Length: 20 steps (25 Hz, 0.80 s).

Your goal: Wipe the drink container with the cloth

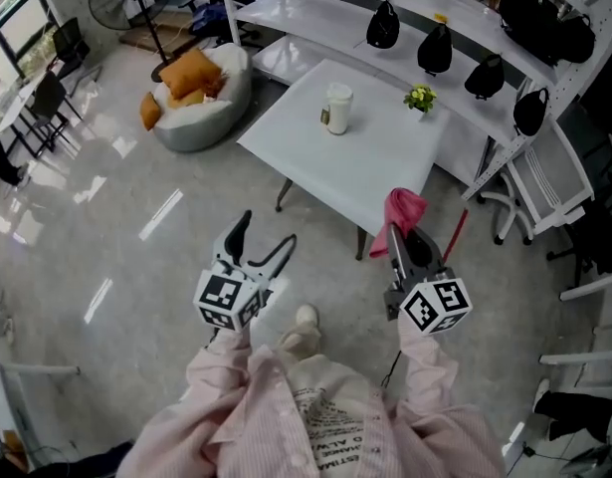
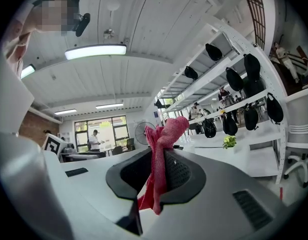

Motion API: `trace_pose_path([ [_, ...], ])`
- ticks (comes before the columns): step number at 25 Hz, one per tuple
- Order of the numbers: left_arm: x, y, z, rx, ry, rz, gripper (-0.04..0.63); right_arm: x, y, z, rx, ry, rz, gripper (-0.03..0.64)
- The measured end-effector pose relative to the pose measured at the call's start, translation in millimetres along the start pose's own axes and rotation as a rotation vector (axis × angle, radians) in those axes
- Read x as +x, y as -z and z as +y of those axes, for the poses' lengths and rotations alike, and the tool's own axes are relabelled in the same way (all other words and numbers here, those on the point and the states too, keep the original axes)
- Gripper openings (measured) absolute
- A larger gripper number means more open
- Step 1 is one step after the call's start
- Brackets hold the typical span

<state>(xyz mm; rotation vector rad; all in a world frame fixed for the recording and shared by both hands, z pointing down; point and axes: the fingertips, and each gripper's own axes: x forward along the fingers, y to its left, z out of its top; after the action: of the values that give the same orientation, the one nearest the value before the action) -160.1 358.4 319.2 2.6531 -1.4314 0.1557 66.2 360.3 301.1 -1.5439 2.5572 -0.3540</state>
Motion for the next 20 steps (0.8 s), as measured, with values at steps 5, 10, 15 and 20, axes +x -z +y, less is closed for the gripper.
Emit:
trace_pose_path([
  [5,42.0,-4.3,23.5,-0.006,0.033,0.016,0.365,40.1,-0.3,-19.1,0.009,0.017,0.013,0.044],
  [10,85.0,-8.1,46.6,-0.010,0.061,0.022,0.365,78.2,-3.8,-41.2,0.013,0.040,0.017,0.044],
  [15,125.5,-11.0,64.2,-0.005,0.099,0.031,0.365,109.9,-5.8,-63.2,0.013,0.069,0.018,0.044],
  [20,154.7,-12.7,76.1,0.005,0.130,0.043,0.365,129.7,-5.3,-81.7,0.020,0.102,0.016,0.044],
])
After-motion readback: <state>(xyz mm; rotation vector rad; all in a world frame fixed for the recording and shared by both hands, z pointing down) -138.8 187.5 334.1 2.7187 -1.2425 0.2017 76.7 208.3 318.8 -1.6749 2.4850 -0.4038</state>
